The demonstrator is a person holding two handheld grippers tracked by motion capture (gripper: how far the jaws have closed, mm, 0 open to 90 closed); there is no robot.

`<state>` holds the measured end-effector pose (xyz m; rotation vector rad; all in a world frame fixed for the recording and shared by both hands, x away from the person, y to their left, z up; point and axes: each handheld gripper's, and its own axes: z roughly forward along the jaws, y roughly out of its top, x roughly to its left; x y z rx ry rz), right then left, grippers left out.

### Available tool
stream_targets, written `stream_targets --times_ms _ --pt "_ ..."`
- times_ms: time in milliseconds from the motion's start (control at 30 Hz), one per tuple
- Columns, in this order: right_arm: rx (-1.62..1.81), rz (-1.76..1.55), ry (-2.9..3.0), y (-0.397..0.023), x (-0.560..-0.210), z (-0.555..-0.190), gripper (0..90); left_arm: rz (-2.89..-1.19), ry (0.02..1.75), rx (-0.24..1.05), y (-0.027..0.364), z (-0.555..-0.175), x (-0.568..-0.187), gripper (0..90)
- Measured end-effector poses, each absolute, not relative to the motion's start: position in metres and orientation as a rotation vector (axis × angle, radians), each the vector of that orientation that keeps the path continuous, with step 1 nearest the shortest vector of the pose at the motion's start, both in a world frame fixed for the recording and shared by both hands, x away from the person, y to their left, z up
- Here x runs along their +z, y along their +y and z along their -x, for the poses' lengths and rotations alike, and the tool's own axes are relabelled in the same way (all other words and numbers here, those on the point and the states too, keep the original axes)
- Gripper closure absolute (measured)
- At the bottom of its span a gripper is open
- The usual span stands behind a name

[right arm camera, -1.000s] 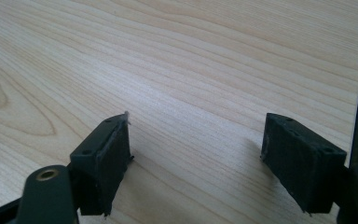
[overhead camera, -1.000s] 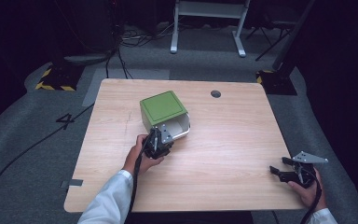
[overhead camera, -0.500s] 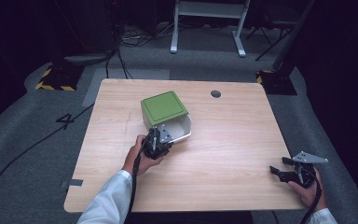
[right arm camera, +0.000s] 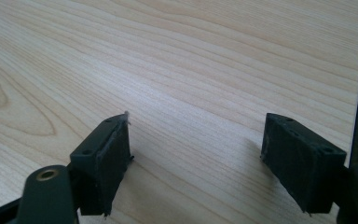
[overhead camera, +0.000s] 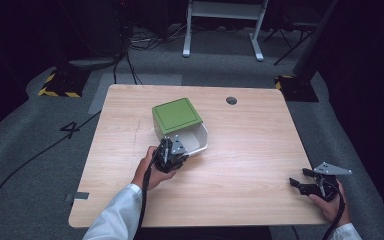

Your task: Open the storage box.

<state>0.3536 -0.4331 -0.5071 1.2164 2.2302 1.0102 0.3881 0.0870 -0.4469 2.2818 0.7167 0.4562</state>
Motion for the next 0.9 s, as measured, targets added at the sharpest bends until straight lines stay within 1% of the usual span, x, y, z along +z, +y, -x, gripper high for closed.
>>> stream_targets --times_ms 233,300,367,467,567,667,733,800,900 --pt "1.009 -1.215 2.231 -0.433 -0.507 -0.354 23.7 -2.278 0.687 0.400 0.086 -0.382 -0.445 77.6" --pt "1.011 -1.216 2.230 -0.433 -0.507 -0.354 23.7 -2.290 0.662 0.336 0.084 -0.382 -0.445 77.5" --pt "1.011 -1.216 2.230 -0.433 -0.507 -0.354 23.7 -2.326 0.637 0.356 0.078 -0.380 -0.448 77.4" --pt "1.010 -1.216 2.231 -0.433 -0.507 -0.353 23.7 -2.359 0.625 0.369 0.074 -0.379 -0.450 72.2" --pt "1.010 -1.216 2.231 -0.433 -0.507 -0.353 23.7 -2.335 0.617 0.374 0.075 -0.377 -0.446 69.7" --pt "1.010 -1.215 2.232 -0.433 -0.507 -0.353 23.7 -2.283 0.641 0.405 0.077 -0.377 -0.442 60.7" --pt "1.010 -1.216 2.232 -0.433 -0.507 -0.353 23.7 -2.271 0.642 0.425 0.077 -0.378 -0.442 57.0" --pt "1.010 -1.216 2.232 -0.433 -0.507 -0.353 23.7 -2.262 0.653 0.442 0.075 -0.379 -0.442 48.8" --pt "1.010 -1.216 2.232 -0.433 -0.507 -0.353 23.7 -2.256 0.668 0.466 0.072 -0.381 -0.444 41.6"
